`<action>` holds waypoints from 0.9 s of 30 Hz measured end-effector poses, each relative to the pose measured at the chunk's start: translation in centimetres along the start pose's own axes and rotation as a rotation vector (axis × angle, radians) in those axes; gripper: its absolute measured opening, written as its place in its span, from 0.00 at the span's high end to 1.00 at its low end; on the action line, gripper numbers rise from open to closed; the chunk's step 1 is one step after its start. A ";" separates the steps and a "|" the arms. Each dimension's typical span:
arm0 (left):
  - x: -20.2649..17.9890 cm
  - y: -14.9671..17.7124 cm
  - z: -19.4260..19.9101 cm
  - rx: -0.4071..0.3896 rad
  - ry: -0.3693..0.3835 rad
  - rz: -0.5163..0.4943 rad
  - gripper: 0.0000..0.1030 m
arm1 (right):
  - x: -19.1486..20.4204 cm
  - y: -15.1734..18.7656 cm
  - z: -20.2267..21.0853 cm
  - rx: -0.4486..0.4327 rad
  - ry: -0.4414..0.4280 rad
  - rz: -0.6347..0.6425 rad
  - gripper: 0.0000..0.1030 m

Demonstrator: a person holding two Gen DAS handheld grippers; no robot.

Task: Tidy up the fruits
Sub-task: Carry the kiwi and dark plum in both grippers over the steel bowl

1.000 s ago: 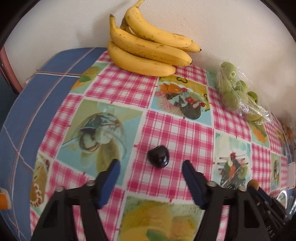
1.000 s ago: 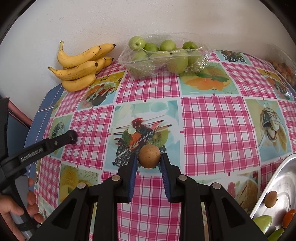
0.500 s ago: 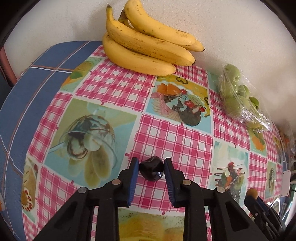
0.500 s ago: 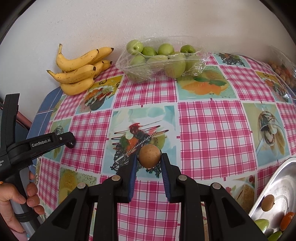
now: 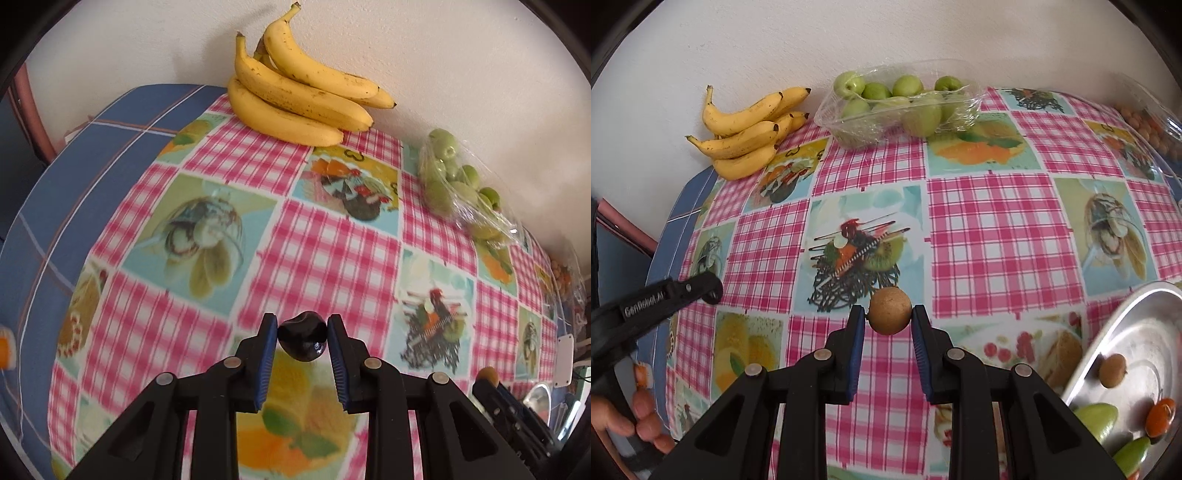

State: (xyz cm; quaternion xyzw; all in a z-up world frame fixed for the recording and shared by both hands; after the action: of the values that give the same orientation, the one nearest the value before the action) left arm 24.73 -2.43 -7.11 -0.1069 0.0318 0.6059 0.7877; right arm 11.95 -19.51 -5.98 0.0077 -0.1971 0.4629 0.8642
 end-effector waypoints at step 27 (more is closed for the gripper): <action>-5.7 11.7 6.4 -0.141 0.064 -0.070 0.71 | -3.0 7.8 9.0 -0.062 0.021 -0.023 0.74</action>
State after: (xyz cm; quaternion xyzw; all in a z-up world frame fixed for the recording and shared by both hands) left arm 11.43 -3.61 -1.33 -0.1824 0.0104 0.5751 0.7974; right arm 1.18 -19.24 -0.06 -0.0215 -0.2023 0.4468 0.8712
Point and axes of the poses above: each gripper's, at about its wrist camera, not at the fingertips, and z roughly against the way its jaws point, x to its left, y to its underside, the point moved 6 cm from there along -z, roughly the way its jaws point, and after that the axes turned 15 degrees about x, right-handed, at the moved point
